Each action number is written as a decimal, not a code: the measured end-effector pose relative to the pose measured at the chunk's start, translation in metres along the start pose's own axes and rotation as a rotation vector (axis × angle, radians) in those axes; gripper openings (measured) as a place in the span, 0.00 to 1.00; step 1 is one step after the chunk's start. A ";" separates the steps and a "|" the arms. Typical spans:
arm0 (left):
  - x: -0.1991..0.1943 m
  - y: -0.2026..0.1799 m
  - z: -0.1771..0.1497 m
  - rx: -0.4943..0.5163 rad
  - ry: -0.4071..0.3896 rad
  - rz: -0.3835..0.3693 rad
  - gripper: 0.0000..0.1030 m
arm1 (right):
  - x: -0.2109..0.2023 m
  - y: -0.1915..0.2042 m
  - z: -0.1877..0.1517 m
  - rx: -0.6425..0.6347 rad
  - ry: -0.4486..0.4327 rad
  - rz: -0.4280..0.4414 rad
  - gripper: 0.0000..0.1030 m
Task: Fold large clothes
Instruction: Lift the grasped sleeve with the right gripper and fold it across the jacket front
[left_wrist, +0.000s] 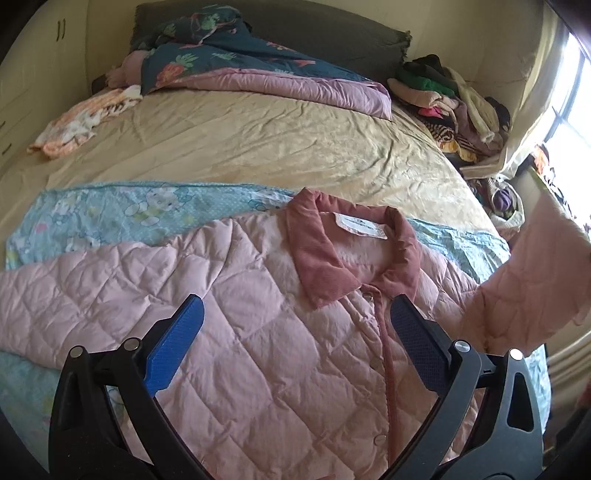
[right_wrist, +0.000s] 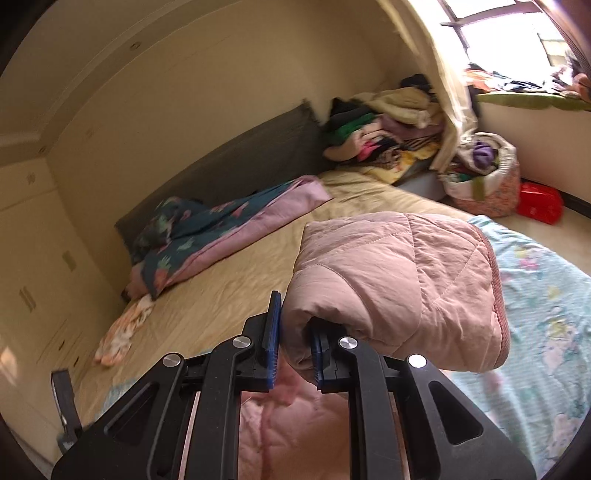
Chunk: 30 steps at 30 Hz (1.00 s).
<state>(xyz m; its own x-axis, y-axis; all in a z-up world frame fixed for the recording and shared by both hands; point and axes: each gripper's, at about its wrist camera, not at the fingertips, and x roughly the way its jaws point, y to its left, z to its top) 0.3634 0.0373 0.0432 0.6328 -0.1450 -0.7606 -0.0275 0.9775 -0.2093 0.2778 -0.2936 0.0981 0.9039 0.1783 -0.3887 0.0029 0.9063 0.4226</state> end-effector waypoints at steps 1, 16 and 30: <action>0.000 0.003 0.000 -0.008 0.000 -0.010 0.92 | 0.005 0.008 -0.006 -0.015 0.014 0.013 0.13; 0.034 0.033 -0.032 -0.074 0.084 -0.074 0.92 | 0.108 0.056 -0.148 -0.006 0.355 0.079 0.18; 0.044 0.040 -0.037 -0.132 0.136 -0.148 0.92 | 0.077 -0.005 -0.142 0.341 0.239 0.041 0.26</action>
<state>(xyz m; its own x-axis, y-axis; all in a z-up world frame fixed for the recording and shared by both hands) 0.3618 0.0649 -0.0211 0.5275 -0.3129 -0.7898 -0.0494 0.9168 -0.3962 0.2867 -0.2300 -0.0500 0.7817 0.3317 -0.5282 0.1467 0.7253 0.6727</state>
